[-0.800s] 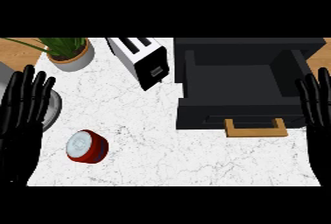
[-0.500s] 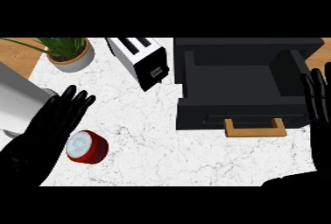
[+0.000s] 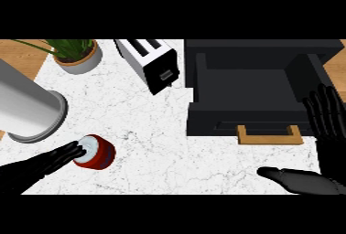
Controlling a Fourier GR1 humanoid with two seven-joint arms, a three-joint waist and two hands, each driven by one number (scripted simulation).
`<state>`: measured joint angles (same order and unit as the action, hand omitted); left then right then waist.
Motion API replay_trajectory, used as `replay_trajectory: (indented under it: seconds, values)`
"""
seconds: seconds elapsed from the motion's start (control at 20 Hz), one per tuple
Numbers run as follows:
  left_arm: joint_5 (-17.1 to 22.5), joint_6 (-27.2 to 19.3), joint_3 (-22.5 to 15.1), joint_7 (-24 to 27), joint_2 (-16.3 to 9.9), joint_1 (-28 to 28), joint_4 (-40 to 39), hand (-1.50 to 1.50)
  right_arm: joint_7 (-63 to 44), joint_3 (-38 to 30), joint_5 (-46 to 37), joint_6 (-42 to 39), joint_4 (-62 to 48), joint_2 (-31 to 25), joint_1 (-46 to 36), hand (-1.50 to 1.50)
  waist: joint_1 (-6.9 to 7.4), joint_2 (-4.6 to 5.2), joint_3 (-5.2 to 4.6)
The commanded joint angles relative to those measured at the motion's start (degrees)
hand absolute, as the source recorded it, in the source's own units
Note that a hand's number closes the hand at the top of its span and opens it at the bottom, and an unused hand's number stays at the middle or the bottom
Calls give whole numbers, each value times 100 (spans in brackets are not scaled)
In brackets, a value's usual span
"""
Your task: Pick up the can, place it into the drawer and close the drawer
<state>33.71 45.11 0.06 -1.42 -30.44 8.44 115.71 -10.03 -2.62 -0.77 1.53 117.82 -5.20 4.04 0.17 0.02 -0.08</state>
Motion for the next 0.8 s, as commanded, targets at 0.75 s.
replay_trajectory:
  seconds: [0.75]
  values:
    - [960,997,962,-780,-266,-193,-1161,-150,487,-830,774,-806,189,-199,918,-150,-28,-6,9]
